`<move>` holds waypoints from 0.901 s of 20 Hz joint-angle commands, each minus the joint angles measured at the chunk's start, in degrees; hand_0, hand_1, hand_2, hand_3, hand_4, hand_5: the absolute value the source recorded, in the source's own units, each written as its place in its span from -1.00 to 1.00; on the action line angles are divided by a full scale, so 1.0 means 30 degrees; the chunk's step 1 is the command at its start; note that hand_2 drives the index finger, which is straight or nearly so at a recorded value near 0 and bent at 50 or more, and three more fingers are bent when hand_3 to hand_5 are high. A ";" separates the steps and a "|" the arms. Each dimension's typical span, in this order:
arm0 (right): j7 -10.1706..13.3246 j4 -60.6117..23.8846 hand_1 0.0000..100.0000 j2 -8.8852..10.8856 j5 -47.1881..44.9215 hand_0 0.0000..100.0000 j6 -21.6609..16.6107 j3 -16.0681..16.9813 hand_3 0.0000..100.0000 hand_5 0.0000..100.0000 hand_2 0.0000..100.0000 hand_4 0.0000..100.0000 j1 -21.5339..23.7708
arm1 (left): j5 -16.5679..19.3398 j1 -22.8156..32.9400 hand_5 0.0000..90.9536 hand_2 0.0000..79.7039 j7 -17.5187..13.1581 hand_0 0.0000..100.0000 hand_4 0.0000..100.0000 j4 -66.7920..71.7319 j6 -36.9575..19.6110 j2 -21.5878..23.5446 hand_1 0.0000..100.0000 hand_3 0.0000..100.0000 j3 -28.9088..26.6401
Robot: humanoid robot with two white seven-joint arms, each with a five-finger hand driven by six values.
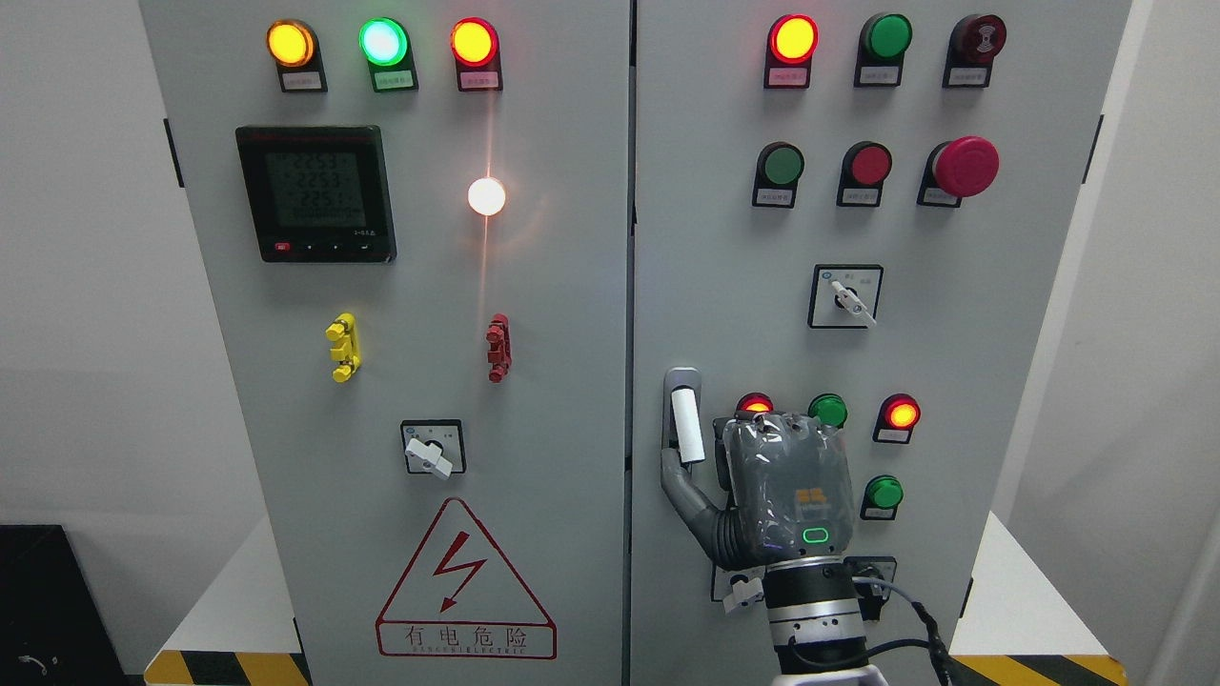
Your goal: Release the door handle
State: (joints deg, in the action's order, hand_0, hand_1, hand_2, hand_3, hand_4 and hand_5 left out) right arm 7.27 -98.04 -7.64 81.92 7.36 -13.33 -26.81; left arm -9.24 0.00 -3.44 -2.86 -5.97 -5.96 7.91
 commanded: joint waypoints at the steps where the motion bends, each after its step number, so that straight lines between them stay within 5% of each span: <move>1: 0.0009 -0.0015 -0.20 -0.0001 -0.0003 -0.03 0.0035 0.0049 1.00 1.00 0.93 1.00 0.0002 | 0.0005 0.0176 -1.00 -1.00 0.0004 -0.76 -1.00 0.0017 -0.0003 0.0022 0.11 -1.00 0.0000; 18: 0.0068 -0.0044 -0.18 -0.0001 -0.0003 0.00 0.0035 0.0166 1.00 1.00 0.92 1.00 0.0002 | -0.0024 0.0176 -1.00 -1.00 0.0004 -0.76 -1.00 -0.0012 -0.0003 -0.0007 0.11 -1.00 0.0000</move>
State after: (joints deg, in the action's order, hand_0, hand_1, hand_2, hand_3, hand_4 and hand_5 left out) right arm 7.43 -98.12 -7.65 81.91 7.43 -13.01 -26.81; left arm -9.23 0.00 -3.44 -2.87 -5.97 -5.96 7.91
